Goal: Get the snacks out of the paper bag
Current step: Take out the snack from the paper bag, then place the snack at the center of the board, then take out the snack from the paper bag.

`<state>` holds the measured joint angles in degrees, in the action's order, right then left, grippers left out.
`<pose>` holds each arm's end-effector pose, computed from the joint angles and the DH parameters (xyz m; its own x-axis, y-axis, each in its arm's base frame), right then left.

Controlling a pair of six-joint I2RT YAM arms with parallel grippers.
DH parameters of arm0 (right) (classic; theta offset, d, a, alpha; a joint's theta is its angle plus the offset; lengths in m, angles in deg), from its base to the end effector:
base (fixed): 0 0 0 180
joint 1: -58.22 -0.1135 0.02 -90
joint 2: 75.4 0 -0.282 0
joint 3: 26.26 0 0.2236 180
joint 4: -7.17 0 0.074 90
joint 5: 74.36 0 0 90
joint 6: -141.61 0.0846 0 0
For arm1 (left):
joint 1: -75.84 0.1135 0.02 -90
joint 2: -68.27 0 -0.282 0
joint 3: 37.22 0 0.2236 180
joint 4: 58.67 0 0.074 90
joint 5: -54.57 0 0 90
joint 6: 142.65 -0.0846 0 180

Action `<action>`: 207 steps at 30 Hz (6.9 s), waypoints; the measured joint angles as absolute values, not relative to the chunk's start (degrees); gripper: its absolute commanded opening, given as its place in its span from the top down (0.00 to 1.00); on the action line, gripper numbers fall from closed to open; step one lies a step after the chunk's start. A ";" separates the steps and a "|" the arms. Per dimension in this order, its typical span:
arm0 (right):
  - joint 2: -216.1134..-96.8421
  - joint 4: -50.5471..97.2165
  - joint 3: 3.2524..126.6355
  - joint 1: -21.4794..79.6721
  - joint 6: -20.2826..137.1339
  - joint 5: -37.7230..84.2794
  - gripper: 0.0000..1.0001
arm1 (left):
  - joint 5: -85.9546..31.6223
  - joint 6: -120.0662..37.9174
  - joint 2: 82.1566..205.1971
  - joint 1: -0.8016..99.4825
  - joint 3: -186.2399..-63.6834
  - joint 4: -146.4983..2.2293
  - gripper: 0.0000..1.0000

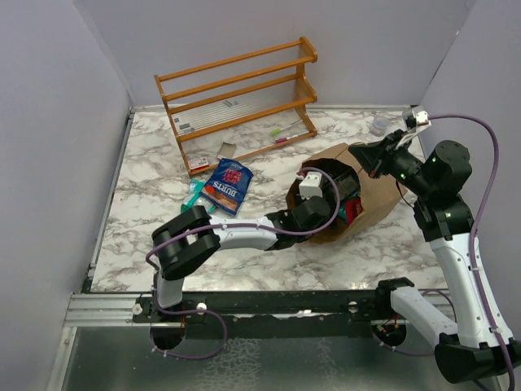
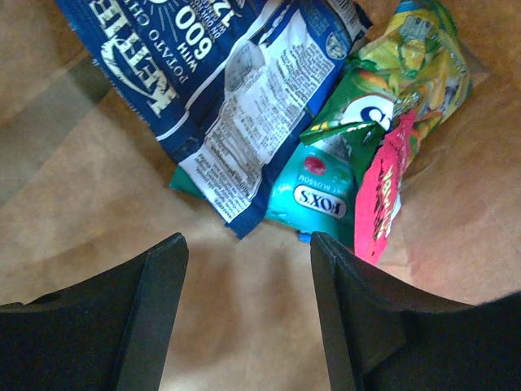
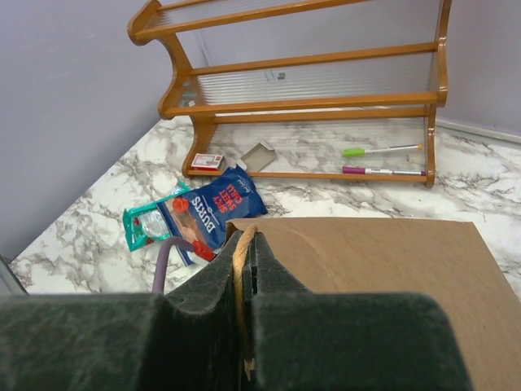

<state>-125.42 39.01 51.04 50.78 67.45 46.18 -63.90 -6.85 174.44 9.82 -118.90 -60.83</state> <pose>0.1768 0.0664 0.4204 -0.2434 0.2053 -0.9480 -0.5690 0.7613 0.3110 0.2135 -0.3807 0.2251 -0.5788 -0.2495 -0.7764 0.3086 0.8143 -0.4917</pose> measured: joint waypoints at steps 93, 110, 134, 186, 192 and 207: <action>-125.11 39.25 50.94 50.78 66.35 44.59 0.98 | -90.26 -35.42 114.29 16.03 -95.66 -71.65 1.00; -125.09 39.25 50.94 50.78 66.38 44.61 0.98 | -76.68 -26.76 131.84 33.03 -103.40 -76.17 1.00; -124.21 39.27 50.56 50.78 66.35 44.59 0.98 | -41.73 -29.93 163.10 45.51 -132.58 -71.32 1.00; -124.85 39.21 50.56 50.78 66.40 44.39 0.98 | -33.08 -18.44 129.42 36.20 -90.79 -66.10 0.44; -124.85 39.19 50.56 50.78 66.77 44.41 0.98 | -44.62 -18.35 131.58 19.98 -92.06 -63.52 0.43; -124.35 39.19 50.56 50.78 67.88 44.87 0.98 | -64.99 -18.74 163.60 7.88 -116.28 -61.79 0.55</action>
<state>-124.35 39.19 50.56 50.78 67.88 44.87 -64.99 -18.74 163.60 7.88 -116.28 -61.79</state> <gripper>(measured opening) 0.019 0.458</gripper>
